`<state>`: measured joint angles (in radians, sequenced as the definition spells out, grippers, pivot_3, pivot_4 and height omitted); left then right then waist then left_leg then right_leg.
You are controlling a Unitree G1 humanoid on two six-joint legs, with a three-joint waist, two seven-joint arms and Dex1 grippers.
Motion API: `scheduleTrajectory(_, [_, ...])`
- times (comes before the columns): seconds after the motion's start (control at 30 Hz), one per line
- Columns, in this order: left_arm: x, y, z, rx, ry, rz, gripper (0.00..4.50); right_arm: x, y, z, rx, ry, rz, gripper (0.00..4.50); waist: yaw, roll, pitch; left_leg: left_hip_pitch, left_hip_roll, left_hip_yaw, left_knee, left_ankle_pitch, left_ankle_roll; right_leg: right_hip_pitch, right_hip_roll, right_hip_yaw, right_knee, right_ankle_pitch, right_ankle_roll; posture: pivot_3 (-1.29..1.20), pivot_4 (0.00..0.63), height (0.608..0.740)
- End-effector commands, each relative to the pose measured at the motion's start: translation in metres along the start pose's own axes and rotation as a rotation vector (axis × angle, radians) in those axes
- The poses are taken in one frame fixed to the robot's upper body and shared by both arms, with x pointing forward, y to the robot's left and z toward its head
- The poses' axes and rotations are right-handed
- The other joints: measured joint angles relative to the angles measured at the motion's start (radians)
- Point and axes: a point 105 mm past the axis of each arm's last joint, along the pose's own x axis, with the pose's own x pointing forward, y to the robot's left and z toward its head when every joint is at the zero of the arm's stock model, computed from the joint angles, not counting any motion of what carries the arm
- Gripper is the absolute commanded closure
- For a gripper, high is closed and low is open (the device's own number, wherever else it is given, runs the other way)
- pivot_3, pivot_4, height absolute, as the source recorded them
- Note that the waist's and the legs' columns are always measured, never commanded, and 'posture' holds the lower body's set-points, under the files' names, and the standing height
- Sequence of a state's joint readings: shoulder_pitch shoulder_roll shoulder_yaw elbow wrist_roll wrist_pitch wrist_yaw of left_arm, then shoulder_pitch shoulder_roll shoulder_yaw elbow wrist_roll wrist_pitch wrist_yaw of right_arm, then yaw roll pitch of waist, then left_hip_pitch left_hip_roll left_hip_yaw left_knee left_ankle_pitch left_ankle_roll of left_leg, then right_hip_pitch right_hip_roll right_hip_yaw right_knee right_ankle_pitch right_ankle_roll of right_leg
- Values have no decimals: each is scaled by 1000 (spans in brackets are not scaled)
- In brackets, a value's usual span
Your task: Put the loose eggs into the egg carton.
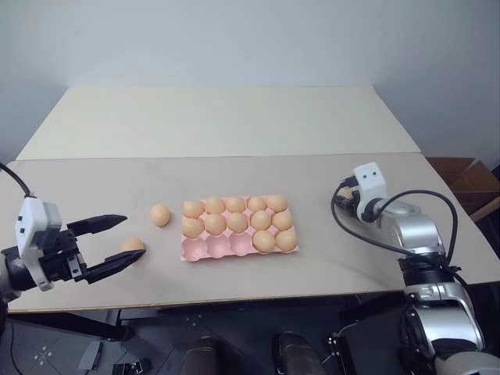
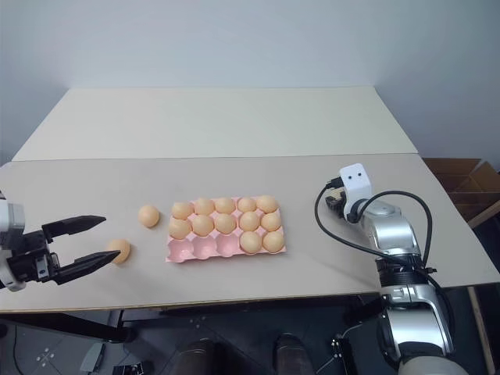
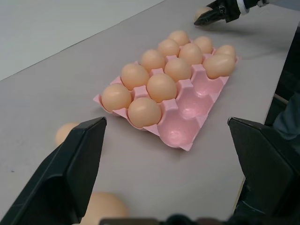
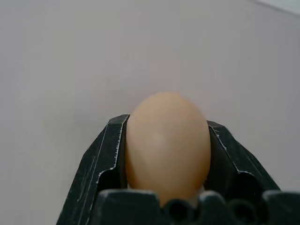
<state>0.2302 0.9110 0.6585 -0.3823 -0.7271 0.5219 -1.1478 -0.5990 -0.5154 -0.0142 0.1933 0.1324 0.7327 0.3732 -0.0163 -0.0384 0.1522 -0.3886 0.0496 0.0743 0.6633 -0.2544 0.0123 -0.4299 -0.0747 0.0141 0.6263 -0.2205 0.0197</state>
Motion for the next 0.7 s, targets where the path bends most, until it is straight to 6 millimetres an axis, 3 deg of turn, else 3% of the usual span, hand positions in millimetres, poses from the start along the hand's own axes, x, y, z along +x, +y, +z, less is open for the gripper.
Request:
scheduleTrajectory(0.03, [-4,-2,11,56,-7,8,0,-24,22,43,-43,-148,77,2607,-1,0,0,0,0,0,0,0,0,0,0,0,0,0,0,0,150,740])
scheduleTrajectory(0.2, [-4,-3,10,53,-7,5,0,-59,104,74,-98,-272,372,2607,-7,0,0,1,2,-1,0,0,0,0,2,0,1,0,-1,0,150,740])
scheduleTrajectory(0.33, [-2,-5,10,47,-6,-4,0,-75,154,74,-152,-288,560,2607,-3,0,0,2,2,-2,0,0,0,0,1,-1,2,-1,-1,0,150,740])
scheduleTrajectory(0.53, [-1,-6,10,49,-10,5,0,-84,188,58,-255,-264,726,2607,4,-1,0,1,-1,-1,1,0,-1,1,-1,-1,-1,-1,-1,0,150,740])
scheduleTrajectory(0.7, [-2,-7,10,46,-11,14,0,-80,203,54,-279,-247,754,2607,-1,-1,0,1,1,-1,0,0,-1,1,0,-1,0,-1,-1,0,150,740])
